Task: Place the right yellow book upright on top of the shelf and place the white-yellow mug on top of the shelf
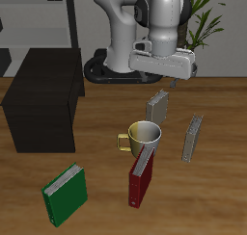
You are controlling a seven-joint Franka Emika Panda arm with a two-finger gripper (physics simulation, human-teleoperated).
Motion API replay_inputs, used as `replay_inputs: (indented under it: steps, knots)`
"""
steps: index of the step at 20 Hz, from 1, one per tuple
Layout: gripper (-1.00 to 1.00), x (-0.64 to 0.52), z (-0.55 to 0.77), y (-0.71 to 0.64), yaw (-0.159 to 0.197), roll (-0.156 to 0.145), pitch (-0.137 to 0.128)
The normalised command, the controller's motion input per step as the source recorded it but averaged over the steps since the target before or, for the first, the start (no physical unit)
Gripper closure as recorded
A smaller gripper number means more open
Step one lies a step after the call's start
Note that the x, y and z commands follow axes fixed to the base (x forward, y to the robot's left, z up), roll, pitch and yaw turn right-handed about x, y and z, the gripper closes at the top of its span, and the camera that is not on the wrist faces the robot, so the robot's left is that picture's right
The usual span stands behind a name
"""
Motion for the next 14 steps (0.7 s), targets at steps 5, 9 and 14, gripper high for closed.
replay_inputs:
  steps: [5, 9, 14]
  knots:
    - [-1.00, 0.09, -0.35, 0.00, -0.014, -0.001, 0.039]
    - [-1.00, 0.08, -0.21, -0.09, -0.016, -0.010, 0.034]
    - [-1.00, 0.05, -0.22, -0.20, -0.052, -0.045, 0.017]
